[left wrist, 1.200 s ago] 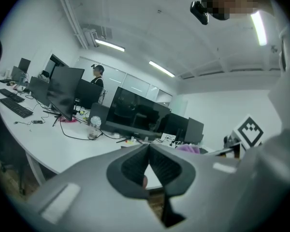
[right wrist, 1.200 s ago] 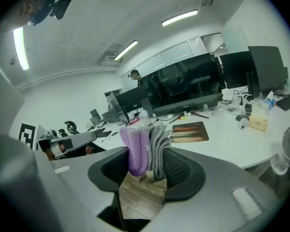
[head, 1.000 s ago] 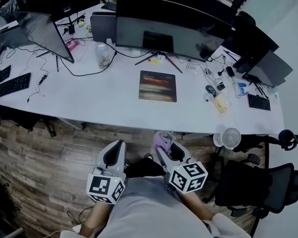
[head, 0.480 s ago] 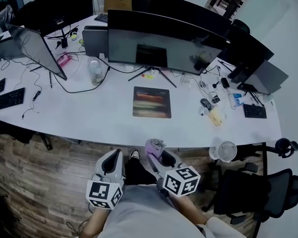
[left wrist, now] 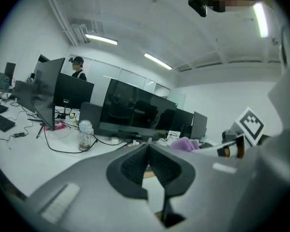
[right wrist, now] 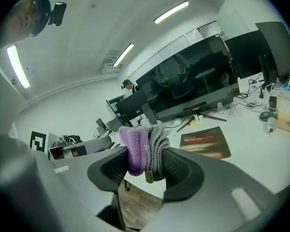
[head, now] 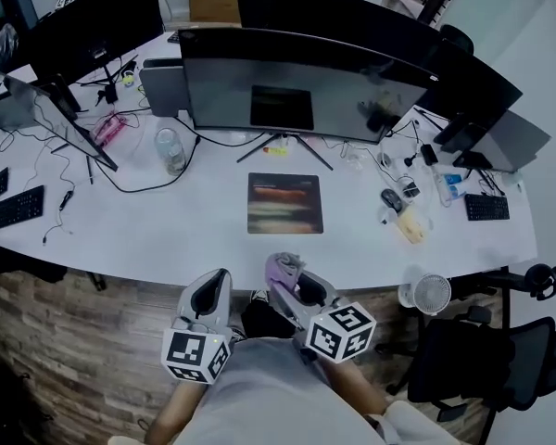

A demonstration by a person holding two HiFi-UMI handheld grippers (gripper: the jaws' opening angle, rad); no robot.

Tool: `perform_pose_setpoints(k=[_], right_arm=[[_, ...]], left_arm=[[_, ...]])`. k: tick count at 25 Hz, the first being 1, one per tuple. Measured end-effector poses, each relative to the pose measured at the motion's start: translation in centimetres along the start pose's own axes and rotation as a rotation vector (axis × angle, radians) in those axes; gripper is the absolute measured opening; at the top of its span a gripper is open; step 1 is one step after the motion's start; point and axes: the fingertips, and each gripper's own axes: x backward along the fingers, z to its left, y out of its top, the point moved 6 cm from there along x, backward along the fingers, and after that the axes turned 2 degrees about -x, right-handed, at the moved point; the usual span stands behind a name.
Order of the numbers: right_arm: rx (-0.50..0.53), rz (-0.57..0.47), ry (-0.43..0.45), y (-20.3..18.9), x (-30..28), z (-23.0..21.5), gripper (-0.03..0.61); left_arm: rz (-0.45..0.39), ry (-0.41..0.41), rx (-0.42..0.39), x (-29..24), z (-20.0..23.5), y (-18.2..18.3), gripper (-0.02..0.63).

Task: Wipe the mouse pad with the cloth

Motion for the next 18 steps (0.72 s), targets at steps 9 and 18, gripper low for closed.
perform_pose_setpoints(k=[9,18], right_arm=[[-0.049,-0.021,0.0,3.5,-3.1,-4.9,0.196],[-0.074,-0.028,0.047,6.2,-5.5,-9.7,0.198]], left_arm=[[0.006,-0.017,-0.016,-6.5,0.7,1.6,0.0],[0.007,0.012,-0.069,-12.0,0.1,2.8,0.0]])
